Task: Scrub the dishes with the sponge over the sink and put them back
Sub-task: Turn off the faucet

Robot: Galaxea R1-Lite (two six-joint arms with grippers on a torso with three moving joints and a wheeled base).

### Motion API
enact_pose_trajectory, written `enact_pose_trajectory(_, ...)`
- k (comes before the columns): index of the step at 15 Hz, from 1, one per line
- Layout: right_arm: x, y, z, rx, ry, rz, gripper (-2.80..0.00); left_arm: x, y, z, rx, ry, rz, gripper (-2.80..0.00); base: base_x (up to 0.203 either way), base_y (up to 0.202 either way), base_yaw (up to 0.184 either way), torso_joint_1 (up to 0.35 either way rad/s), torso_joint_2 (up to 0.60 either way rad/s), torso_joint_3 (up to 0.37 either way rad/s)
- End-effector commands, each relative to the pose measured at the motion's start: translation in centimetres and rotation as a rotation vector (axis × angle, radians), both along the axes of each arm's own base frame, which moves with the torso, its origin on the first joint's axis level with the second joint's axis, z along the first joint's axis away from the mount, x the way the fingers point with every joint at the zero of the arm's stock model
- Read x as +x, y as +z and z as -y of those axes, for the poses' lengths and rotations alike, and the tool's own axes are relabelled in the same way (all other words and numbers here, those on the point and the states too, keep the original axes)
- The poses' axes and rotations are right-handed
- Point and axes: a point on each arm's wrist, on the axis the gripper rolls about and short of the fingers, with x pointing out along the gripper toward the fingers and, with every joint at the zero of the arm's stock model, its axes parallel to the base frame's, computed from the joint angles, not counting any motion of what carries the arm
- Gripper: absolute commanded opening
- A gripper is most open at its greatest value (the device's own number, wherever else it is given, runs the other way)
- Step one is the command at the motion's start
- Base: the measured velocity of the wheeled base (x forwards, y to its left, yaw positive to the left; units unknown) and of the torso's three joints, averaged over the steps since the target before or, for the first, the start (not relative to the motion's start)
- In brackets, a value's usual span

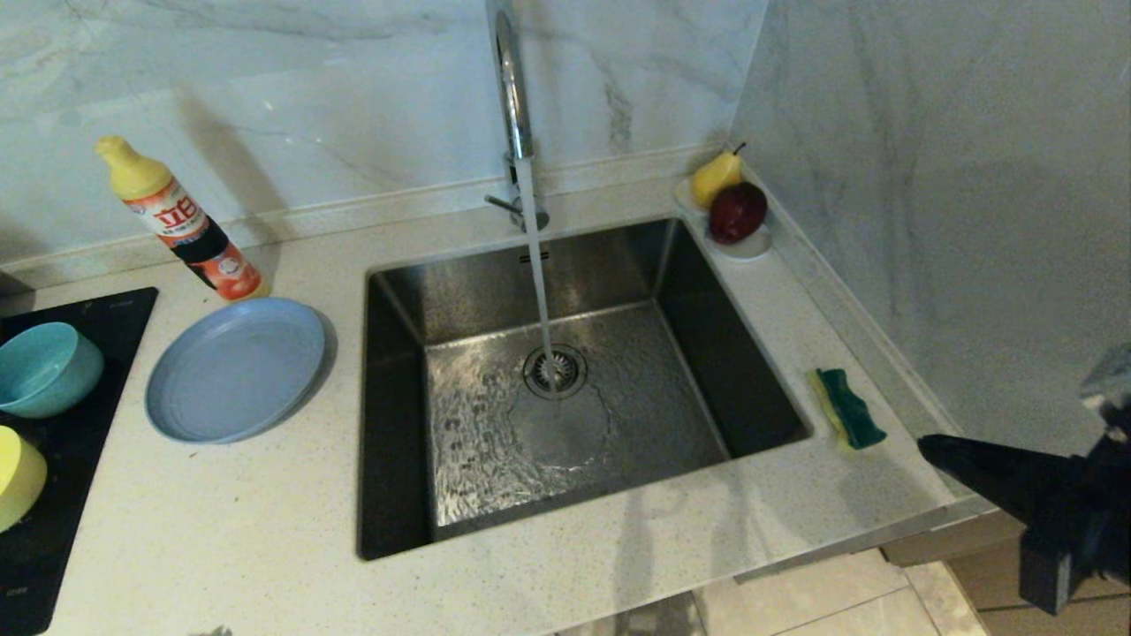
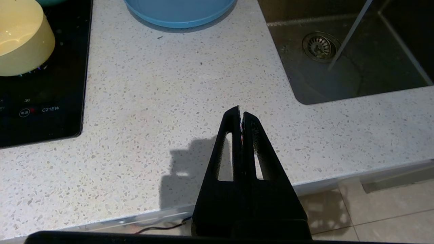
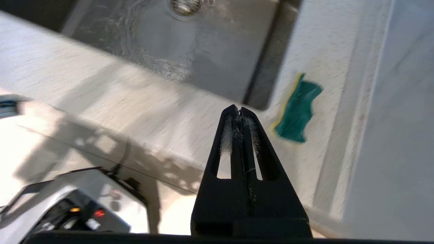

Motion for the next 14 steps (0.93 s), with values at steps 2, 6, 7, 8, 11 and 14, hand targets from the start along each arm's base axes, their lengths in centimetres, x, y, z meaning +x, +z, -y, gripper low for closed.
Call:
enact_pose_trajectory(2, -4.2, -1.1, 3.5, 0.066, 0.038, 0.081, -2.80, 0.1, -0.2, 0.0, -0.001, 0.001, -0.008, -2.80, 0.000, 0.000, 0.000, 0.000, 0.00, 0.000)
enact_pose_trajectory(6, -8.5, -4.1, 6.3, 0.083, -0.053, 0.135, -2.80, 0.1, -0.2, 0.0, -0.001, 0.001, -0.008, -2.80, 0.000, 0.000, 0.000, 0.000, 0.00, 0.000)
enact_pose_trajectory(7, -9.5, -5.2, 6.5, 0.078, -0.094, 0.143, -2.80, 0.1, -0.2, 0.0, -0.001, 0.001, -0.008, -2.80, 0.000, 0.000, 0.000, 0.000, 0.00, 0.000)
enact_pose_trajectory(8, -10.4, -6.5, 6.6, 0.074, -0.135, 0.147, -2.80, 0.1, -0.2, 0.0, -0.001, 0.001, -0.008, -2.80, 0.000, 0.000, 0.000, 0.000, 0.00, 0.000)
enact_pose_trajectory(11, -11.5, -11.8, 6.8, 0.037, -0.241, 0.104, -2.80, 0.1, -0.2, 0.0, -0.001, 0.001, -0.008, -2.80, 0.000, 0.000, 0.000, 0.000, 0.00, 0.000)
enact_pose_trajectory(14, -12.4, -13.4, 7.1, 0.041, -0.368, 0.111, -2.80, 0.1, -0.2, 0.0, -0.001, 0.001, -0.008, -2.80, 0.000, 0.000, 0.000, 0.000, 0.00, 0.000)
